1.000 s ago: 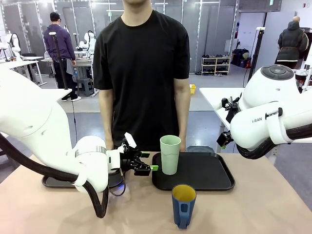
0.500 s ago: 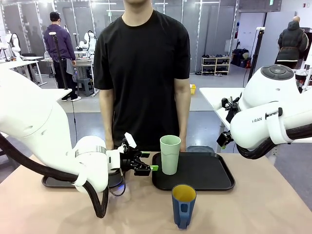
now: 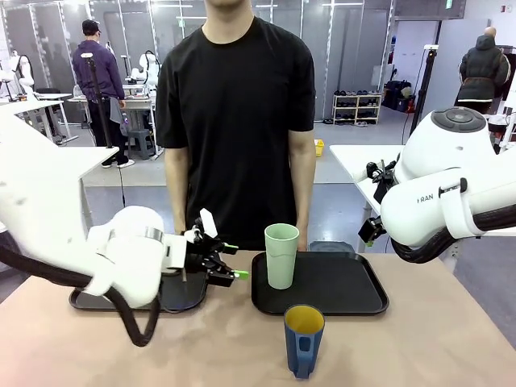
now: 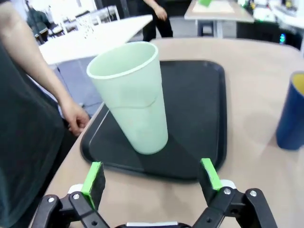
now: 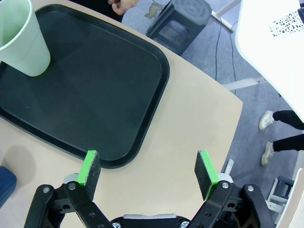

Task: Sort and store the cups by type.
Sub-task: Pick up the Handle plastic cup and place it into the empty Flat Tray.

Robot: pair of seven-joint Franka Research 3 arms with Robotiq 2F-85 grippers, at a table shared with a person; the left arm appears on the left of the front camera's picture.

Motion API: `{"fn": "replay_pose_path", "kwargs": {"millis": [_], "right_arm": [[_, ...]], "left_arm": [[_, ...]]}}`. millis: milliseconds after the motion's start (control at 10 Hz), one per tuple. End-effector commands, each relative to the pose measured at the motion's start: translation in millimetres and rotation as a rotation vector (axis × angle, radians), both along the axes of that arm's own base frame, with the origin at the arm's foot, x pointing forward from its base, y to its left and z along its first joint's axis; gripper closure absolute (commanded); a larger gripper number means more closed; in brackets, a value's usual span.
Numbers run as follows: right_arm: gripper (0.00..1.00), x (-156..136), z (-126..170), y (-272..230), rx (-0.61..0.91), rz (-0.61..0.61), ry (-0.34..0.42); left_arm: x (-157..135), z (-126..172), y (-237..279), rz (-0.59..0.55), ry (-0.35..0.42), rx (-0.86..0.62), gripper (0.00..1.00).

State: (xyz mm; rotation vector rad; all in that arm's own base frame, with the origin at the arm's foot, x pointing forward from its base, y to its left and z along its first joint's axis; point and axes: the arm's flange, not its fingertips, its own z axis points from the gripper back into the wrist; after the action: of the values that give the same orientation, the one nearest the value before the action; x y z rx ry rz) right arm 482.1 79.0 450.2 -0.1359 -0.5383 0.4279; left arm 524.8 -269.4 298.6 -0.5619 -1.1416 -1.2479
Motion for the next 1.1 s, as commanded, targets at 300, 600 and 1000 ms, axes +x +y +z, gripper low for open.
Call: {"fn": "replay_pose_path", "kwargs": {"millis": [300, 600, 1000], "right_arm": [[0.00, 0.2, 0.4, -0.5, -0.002, 0.002, -0.001], [0.00, 0.2, 0.4, -0.5, -0.002, 0.002, -0.001], [0.00, 0.2, 0.4, -0.5, -0.002, 0.002, -0.001]], "left_arm": [[-43.1, 47.9, 72.5, 0.035, -0.048, 0.381, 0.00], [-65.5, 72.2, 108.3, 0.034, -0.082, 0.562, 0.00], [-87.6, 98.5, 157.5, 0.060, -0.053, 0.790, 0.00]]}}
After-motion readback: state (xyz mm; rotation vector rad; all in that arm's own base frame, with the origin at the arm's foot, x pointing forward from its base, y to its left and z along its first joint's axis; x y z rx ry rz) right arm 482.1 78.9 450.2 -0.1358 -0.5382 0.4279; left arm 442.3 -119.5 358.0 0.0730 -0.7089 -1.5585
